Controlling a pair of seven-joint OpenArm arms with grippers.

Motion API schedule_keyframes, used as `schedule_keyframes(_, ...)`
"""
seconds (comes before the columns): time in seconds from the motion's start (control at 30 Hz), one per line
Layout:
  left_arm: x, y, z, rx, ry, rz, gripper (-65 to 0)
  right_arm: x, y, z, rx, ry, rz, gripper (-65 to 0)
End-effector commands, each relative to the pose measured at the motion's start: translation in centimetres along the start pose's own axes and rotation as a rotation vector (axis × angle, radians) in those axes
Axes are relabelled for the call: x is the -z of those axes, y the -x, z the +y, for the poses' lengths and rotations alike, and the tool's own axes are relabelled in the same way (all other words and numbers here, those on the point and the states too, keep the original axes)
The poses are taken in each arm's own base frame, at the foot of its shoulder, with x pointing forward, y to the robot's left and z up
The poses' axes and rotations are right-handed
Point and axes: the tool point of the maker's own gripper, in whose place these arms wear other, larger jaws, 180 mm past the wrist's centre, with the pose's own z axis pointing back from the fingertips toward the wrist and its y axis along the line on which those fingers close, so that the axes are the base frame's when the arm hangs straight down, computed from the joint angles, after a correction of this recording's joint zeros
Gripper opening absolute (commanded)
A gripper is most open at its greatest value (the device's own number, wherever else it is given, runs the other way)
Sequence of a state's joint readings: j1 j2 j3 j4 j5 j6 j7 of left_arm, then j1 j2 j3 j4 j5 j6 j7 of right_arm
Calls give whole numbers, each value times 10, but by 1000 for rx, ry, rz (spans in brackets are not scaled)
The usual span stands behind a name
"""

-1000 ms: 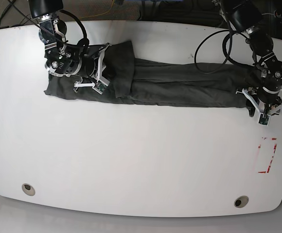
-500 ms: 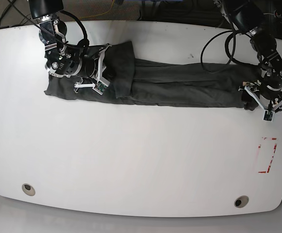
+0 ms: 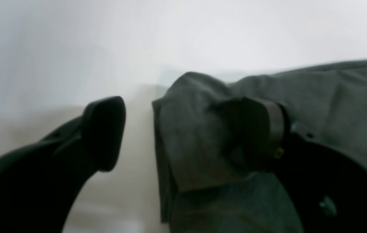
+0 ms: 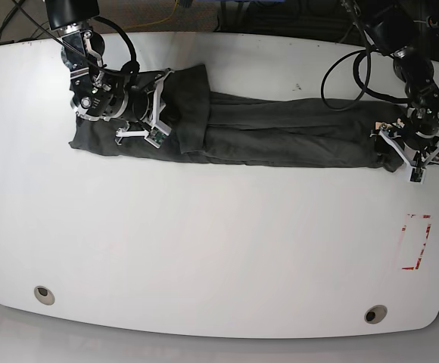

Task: Layout the t-shirt on the table in an organized manner, then fold the t-shirt properly
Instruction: 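Hold the strip with the left gripper and pull its end outward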

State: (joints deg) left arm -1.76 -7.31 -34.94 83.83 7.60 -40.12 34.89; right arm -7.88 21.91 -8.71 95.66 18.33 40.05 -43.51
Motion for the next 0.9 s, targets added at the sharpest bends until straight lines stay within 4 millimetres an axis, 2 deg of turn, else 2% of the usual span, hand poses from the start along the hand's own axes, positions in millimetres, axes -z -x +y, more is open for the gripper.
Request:
schedule_keyframes(0.0, -2, -21, 4, 13, -6, -64, -134, -4, -2, -5, -13, 14, -4, -650)
schedule_keyframes(0.13, -2, -22, 2, 16, 0, -64, -141, -4, -3, -5, -11, 13, -6, -650)
schedule_keyframes(0.2, -1, -22, 2, 17, 1, -64, -182, -4, -3, -5, -11, 13, -6, -650)
schedule_keyframes(0.3, -1, -22, 1, 17, 1, -63, -271, -4, -3, -5, -11, 13, -6, -650)
schedule_keyframes(0.43, -1, -21, 2, 20, -1, -61, -437, -4, -3, -5, -10, 14, -6, -650)
schedule_keyframes(0.6, -1, -21, 2, 20, -1, -61, -571, -4, -3, -5, -9, 13, -7, -650)
schedule_keyframes(0.7, -1, -21, 2, 20, -1, -61, -611, -4, -3, -5, -9, 13, -7, -650)
schedule_keyframes(0.87, -2, -22, 2, 21, -3, -63, -623, -4, -3, -5, -9, 13, -7, -650)
